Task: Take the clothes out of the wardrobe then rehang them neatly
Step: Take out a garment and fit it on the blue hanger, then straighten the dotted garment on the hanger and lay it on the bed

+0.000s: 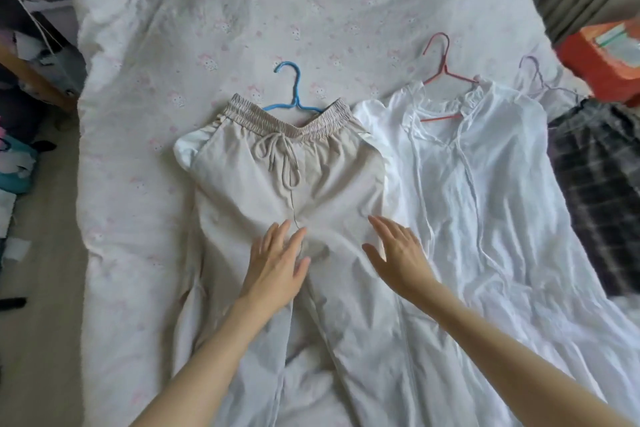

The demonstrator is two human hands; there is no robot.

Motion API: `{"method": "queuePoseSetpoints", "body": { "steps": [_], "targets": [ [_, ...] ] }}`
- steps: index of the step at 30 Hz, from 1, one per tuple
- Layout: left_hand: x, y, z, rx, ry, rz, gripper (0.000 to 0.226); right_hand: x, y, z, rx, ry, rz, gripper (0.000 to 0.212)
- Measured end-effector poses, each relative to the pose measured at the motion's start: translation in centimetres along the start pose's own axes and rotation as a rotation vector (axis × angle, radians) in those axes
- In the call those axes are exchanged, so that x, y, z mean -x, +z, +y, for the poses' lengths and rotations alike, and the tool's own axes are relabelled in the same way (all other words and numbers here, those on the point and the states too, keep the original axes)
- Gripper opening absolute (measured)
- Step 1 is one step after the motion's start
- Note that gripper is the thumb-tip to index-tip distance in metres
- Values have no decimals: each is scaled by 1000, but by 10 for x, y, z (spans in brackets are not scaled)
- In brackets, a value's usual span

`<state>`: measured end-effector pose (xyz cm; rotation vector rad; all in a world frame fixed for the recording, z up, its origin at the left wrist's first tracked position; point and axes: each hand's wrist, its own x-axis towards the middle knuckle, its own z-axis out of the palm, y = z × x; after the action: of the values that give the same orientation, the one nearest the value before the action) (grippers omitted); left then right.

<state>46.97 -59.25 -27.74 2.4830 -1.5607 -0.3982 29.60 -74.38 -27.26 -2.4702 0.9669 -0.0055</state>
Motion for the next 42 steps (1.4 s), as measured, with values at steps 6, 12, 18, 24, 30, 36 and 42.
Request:
{"method": "queuePoseSetpoints", "body": {
  "steps": [6, 12, 18, 24, 30, 36, 42],
  "targets": [
    [90, 12, 54, 39, 167, -32, 43, 141, -1, 8, -54, 201, 155, 50],
    [120, 1, 96, -41, 339, -29, 54, 271, -24, 29, 27, 353, 292, 46],
    [106, -8, 209, -32, 608, -21, 47, 375, -61, 66, 4, 595, 457, 46],
    [153, 27, 360, -25, 861, -151, 48, 472, -86, 107, -130, 892, 740, 47],
    [224, 70, 490, -7, 1105, -278, 44, 592, -95, 152, -150, 1158, 855, 48],
    [270, 88, 631, 20, 1318, -280, 49, 715, -116, 187, -122, 1399, 975, 62],
    [322, 93, 741, 10, 1603, -260, 51, 806, -131, 195, -123, 1615, 1169, 59]
  ]
}}
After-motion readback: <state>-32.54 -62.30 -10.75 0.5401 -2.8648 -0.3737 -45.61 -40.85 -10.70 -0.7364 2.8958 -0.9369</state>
